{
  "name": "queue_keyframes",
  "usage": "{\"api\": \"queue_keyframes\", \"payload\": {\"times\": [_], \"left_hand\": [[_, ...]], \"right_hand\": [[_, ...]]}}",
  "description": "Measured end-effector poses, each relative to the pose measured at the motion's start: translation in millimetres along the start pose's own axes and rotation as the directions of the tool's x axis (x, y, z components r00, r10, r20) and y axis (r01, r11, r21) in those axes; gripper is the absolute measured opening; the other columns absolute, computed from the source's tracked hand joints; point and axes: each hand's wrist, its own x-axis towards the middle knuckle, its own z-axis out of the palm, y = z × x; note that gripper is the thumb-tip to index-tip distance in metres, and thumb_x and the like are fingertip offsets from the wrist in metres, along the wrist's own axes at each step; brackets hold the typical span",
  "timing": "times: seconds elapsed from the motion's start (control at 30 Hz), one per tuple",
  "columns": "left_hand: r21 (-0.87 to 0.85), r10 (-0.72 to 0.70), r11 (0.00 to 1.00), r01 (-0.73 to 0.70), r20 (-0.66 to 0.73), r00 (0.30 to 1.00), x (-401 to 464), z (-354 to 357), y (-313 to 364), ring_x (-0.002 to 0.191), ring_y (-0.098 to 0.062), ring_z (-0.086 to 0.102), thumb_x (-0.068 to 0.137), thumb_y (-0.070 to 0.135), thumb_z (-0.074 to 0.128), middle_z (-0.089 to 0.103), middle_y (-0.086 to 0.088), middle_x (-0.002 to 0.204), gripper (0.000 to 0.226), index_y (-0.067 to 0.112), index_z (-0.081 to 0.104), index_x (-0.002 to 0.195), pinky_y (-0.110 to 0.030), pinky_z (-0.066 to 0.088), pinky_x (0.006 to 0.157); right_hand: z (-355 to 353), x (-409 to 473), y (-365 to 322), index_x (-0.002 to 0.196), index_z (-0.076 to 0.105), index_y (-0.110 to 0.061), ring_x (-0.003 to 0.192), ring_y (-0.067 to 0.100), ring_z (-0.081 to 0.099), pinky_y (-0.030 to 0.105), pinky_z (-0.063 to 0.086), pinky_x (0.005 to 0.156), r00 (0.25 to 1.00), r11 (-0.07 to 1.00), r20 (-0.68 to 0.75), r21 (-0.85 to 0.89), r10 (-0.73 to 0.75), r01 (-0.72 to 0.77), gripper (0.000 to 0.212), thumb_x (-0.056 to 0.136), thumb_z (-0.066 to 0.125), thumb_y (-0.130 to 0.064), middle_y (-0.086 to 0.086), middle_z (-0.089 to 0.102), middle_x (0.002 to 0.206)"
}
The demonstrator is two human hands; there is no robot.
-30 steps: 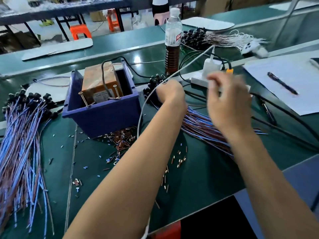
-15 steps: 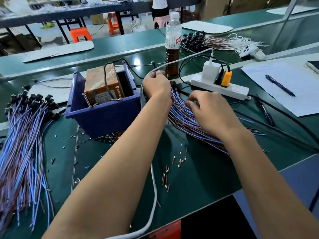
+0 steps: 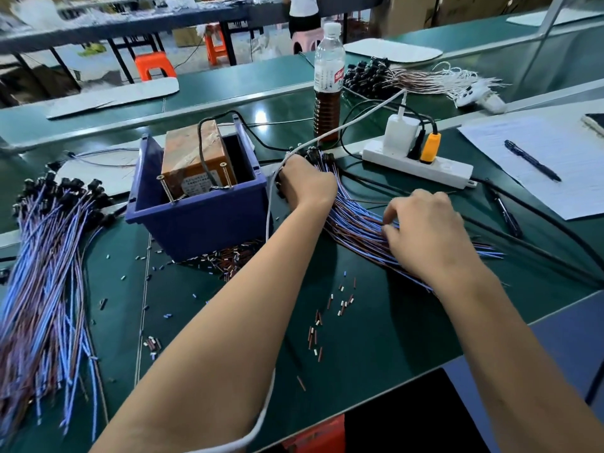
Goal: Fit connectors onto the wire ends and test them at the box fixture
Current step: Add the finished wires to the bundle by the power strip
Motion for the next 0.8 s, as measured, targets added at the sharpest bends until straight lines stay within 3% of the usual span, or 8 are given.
{"api": "queue_keyframes", "payload": {"times": [0.1, 0.17, 0.23, 0.3, 0.4, 0.6, 0.73, 0.8], "left_hand": [[-0.001, 0.016, 1.000, -0.016, 0.037, 0.999, -9.0, -6.4, -1.0, 0.043, -0.017, 0.029, 0.073, 0.004, 0.064, 0.034, 0.002, 0.051, 0.033, 0.017, 0.039, 0.056, -0.021, 0.026, 0.042], [-0.015, 0.014, 1.000, -0.012, 0.167, 0.986, -15.3, -13.5, 0.2, 0.047, -0.021, 0.034, 0.077, 0.007, 0.062, 0.037, 0.000, 0.053, 0.031, 0.016, 0.039, 0.057, -0.021, 0.031, 0.048], [-0.058, 0.013, 0.998, 0.010, 0.386, 0.922, -22.5, -26.4, -0.3, 0.051, -0.022, 0.041, 0.085, 0.010, 0.065, 0.047, -0.005, 0.060, 0.029, 0.015, 0.045, 0.065, -0.023, 0.036, 0.049], [-0.097, 0.021, 0.994, 0.043, 0.576, 0.817, -30.9, -48.5, -3.8, 0.043, -0.016, 0.041, 0.093, 0.010, 0.063, 0.052, -0.007, 0.064, 0.020, 0.012, 0.053, 0.076, -0.018, 0.032, 0.040], [-0.088, 0.049, 0.996, 0.015, 0.681, 0.731, -44.5, -90.4, -19.8, 0.038, -0.008, 0.038, 0.098, 0.008, 0.050, 0.054, -0.001, 0.058, 0.018, 0.007, 0.062, 0.085, -0.016, 0.028, 0.036], [0.064, 0.005, 0.995, -0.072, 0.710, 0.704, -57.3, -183.2, -68.1, 0.036, -0.007, 0.041, 0.087, -0.006, 0.041, 0.063, 0.004, 0.052, 0.028, 0.010, 0.062, 0.077, -0.017, 0.031, 0.036], [0.336, -0.108, 0.939, -0.074, 0.493, 0.863, -41.8, -241.7, -106.6, 0.036, -0.010, 0.047, 0.082, -0.006, 0.053, 0.067, -0.003, 0.056, 0.024, 0.007, 0.069, 0.069, -0.016, 0.034, 0.036], [0.481, -0.140, 0.877, -0.017, 0.289, 0.947, -31.5, -258.8, -126.4, 0.053, -0.021, 0.063, 0.081, 0.001, 0.059, 0.068, -0.010, 0.063, 0.013, 0.003, 0.071, 0.076, -0.024, 0.048, 0.046]], "right_hand": [[2.9, 2.6, -10.0, 0.111, 0.074, -0.015, 0.109, 0.036, 0.054, 0.043, 0.050, 0.092, 0.996, 0.988, -0.094, 0.155, 0.012, 0.003, 0.017, 0.100, 0.063, -0.022, 0.013, 0.063, 0.109], [2.7, 5.2, -19.2, 0.107, 0.076, -0.014, 0.105, 0.036, 0.058, 0.042, 0.051, 0.088, 0.990, 0.973, -0.144, 0.229, 0.006, 0.027, 0.016, 0.099, 0.062, -0.017, 0.013, 0.067, 0.106], [0.5, 6.9, -31.0, 0.103, 0.077, -0.013, 0.100, 0.035, 0.061, 0.041, 0.051, 0.085, 0.979, 0.956, -0.205, 0.287, -0.001, 0.061, 0.016, 0.098, 0.062, -0.014, 0.013, 0.071, 0.102], [-2.7, 7.9, -45.1, 0.102, 0.078, -0.014, 0.095, 0.034, 0.064, 0.039, 0.051, 0.082, 0.965, 0.939, -0.263, 0.330, -0.009, 0.098, 0.016, 0.097, 0.063, -0.015, 0.012, 0.074, 0.099], [-5.5, 4.7, -76.0, 0.100, 0.078, -0.015, 0.089, 0.030, 0.067, 0.036, 0.053, 0.079, 0.942, 0.899, -0.321, 0.379, -0.093, 0.218, 0.017, 0.096, 0.062, -0.016, 0.008, 0.075, 0.095], [5.7, -18.2, -148.6, 0.099, 0.072, -0.016, 0.087, 0.030, 0.067, 0.041, 0.052, 0.074, 0.864, 0.808, -0.337, 0.339, -0.374, 0.482, 0.017, 0.099, 0.056, -0.020, 0.003, 0.074, 0.095], [13.6, -35.2, -202.7, 0.101, 0.071, -0.018, 0.087, 0.030, 0.067, 0.034, 0.043, 0.067, 0.780, 0.711, -0.271, 0.323, -0.563, 0.625, 0.017, 0.100, 0.055, -0.023, 0.004, 0.074, 0.096], [17.7, -40.2, -226.1, 0.096, 0.069, -0.019, 0.083, 0.032, 0.067, 0.033, 0.042, 0.065, 0.760, 0.703, -0.172, 0.295, -0.627, 0.647, 0.013, 0.099, 0.057, -0.022, 0.005, 0.070, 0.091]]}}
